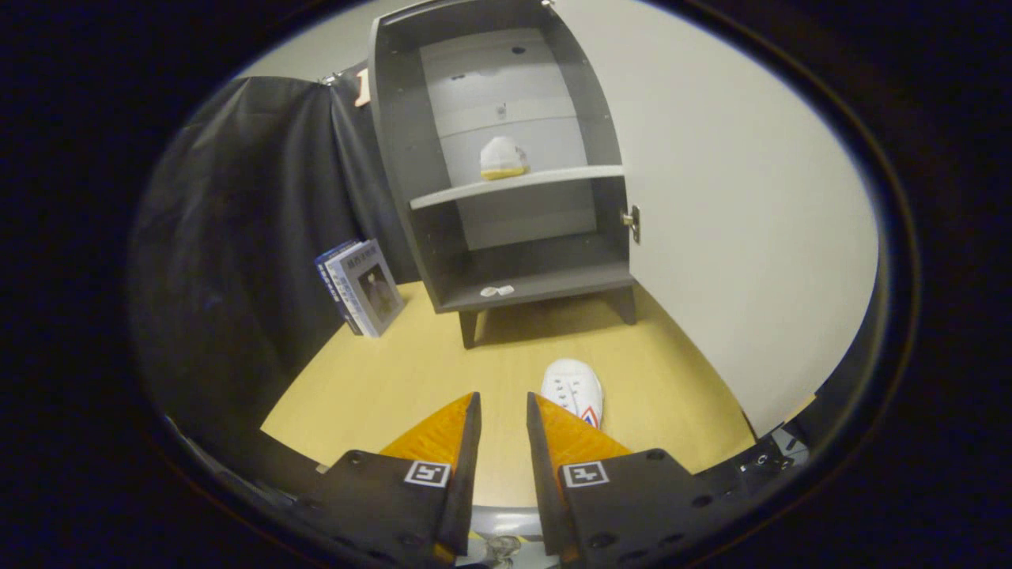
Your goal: Open the shoe cabinet door, grab the shoes and put them into the shoe cabinet, then close the shoe cabinet door.
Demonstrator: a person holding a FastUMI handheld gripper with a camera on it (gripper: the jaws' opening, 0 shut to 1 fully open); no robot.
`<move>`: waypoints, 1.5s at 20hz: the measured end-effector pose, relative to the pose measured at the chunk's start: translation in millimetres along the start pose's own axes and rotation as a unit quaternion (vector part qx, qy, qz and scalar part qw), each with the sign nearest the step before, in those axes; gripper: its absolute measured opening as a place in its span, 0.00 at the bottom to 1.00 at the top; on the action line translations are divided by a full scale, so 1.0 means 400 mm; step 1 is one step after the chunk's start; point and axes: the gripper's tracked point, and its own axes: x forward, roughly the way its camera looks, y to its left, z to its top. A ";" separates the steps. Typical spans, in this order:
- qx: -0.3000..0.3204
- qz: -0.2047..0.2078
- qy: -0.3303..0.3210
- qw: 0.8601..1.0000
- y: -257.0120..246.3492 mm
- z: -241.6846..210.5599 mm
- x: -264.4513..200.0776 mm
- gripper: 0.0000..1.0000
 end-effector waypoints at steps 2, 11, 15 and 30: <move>0.001 -0.018 0.017 1.000 -0.027 -0.061 0.054 0.37; 0.023 -0.058 0.097 0.993 -0.106 -0.246 0.202 0.40; 0.007 -0.066 0.104 0.992 -0.106 -0.249 0.250 0.40; -0.020 -0.063 0.044 0.997 -0.120 -0.227 0.334 0.23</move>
